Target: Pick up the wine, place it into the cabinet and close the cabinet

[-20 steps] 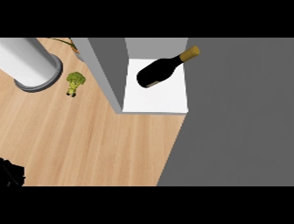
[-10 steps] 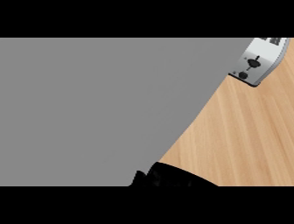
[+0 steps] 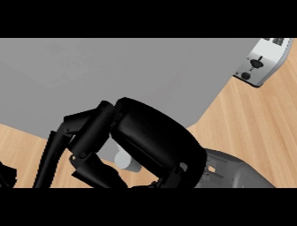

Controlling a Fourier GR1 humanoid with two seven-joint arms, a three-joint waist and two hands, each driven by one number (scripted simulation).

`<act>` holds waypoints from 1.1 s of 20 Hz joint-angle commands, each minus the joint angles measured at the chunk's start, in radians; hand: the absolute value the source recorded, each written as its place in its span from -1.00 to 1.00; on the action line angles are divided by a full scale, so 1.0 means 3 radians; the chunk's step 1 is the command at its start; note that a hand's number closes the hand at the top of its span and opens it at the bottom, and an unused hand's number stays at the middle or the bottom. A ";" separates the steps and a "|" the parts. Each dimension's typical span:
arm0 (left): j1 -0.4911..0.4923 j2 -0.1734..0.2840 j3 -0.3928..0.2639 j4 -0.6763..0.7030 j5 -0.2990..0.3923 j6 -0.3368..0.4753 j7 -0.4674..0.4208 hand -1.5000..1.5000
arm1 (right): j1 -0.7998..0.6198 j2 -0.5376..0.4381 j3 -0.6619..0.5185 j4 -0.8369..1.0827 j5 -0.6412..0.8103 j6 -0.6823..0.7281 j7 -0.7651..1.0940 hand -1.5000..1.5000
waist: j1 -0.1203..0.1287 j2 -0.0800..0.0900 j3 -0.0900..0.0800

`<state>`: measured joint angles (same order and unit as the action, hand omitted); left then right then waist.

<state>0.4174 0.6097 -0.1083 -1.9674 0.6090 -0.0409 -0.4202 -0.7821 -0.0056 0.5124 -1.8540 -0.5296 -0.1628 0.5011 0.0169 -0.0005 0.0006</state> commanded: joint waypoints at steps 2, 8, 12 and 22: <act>-0.0114 -0.0058 0.0059 0.0096 -0.0067 -0.0054 0.0102 1.00 | -0.0233 0.0018 -0.0057 0.0641 -0.0143 -0.0135 -0.0471 1.00 | 0.0004 0.0008 -0.0004; 0.0122 -0.0186 -0.0026 -0.0205 -0.0260 -0.0008 0.0169 1.00 | -0.0319 0.0019 -0.0532 0.1208 -0.0252 0.0292 -0.0461 1.00 | 0.0005 0.0010 -0.0002; -0.0034 -0.0205 0.0116 -0.0068 -0.0140 -0.0149 0.0255 1.00 | -0.0043 0.0019 -0.0452 0.1445 -0.0175 0.0504 -0.0806 1.00 | -0.0015 0.0009 -0.0002; -0.0010 -0.0184 0.0373 -0.0172 -0.0082 -0.0223 0.0455 1.00 | -0.0272 -0.0097 -0.0904 0.2020 -0.0022 0.0636 -0.0999 1.00 | 0.0002 0.0011 -0.0002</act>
<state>0.4127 0.5385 -0.0297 -2.0071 0.5586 -0.0929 -0.3143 -0.8497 -0.0028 0.3214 -1.3584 -0.5682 0.0476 0.2397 0.0203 -0.0193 -0.0060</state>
